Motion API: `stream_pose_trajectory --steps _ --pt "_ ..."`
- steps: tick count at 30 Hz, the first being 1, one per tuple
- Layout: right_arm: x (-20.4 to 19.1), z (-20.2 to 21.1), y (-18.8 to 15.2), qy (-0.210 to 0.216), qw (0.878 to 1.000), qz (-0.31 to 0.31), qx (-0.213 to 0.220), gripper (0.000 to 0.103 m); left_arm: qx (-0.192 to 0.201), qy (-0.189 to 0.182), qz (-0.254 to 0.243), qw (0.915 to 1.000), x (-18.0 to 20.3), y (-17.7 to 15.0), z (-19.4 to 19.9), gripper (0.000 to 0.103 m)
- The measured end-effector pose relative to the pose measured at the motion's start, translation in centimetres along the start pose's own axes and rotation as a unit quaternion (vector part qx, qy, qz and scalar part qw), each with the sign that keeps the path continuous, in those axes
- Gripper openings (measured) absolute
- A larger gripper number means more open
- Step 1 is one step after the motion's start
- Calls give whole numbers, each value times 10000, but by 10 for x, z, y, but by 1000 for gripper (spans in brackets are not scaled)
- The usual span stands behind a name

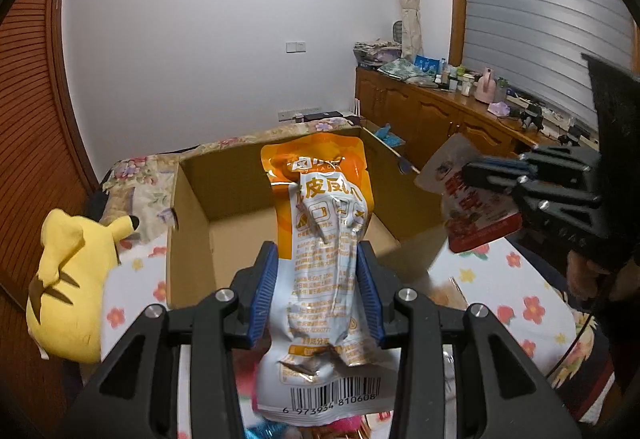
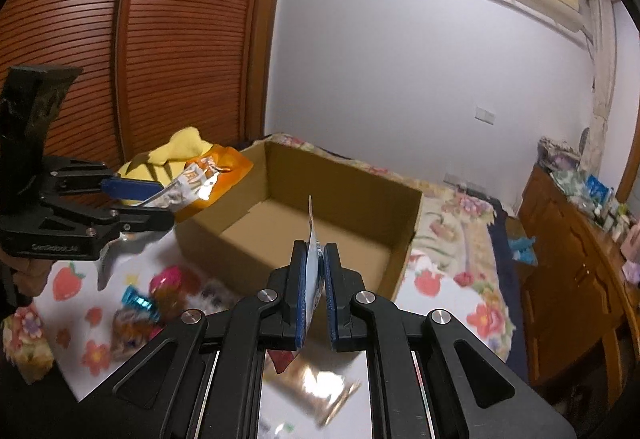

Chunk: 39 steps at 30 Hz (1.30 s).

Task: Organize snacks
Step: 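Lift both packets and carry them over the cardboard box, then open both tools to drop the packets into the box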

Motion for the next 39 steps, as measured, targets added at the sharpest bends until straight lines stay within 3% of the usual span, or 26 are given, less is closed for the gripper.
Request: stream_pose_trajectory --steps 9,19,27,39 --pt "16 -50 13 14 9998 -89 -188 6 -138 109 5 9998 -31 21 -39 38" --pt "28 -85 0 -12 9980 -90 -630 7 -412 133 103 9990 -45 14 -80 38" --pt "29 -81 -11 48 9969 -171 -767 8 -521 154 104 9985 -40 18 -95 38" --pt "32 -60 -18 156 9967 -350 -717 19 -709 247 91 9971 -42 17 -119 42"
Point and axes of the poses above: each gripper's, at about its wrist camera, not at the fingertips, and z roughly against the way its jaws point, x to its right, y to its top, the point moved 3 cm from there along -z, roughly the way its jaws point, and after that the axes turned 13 degrees about -z, right-handed, at the moved point
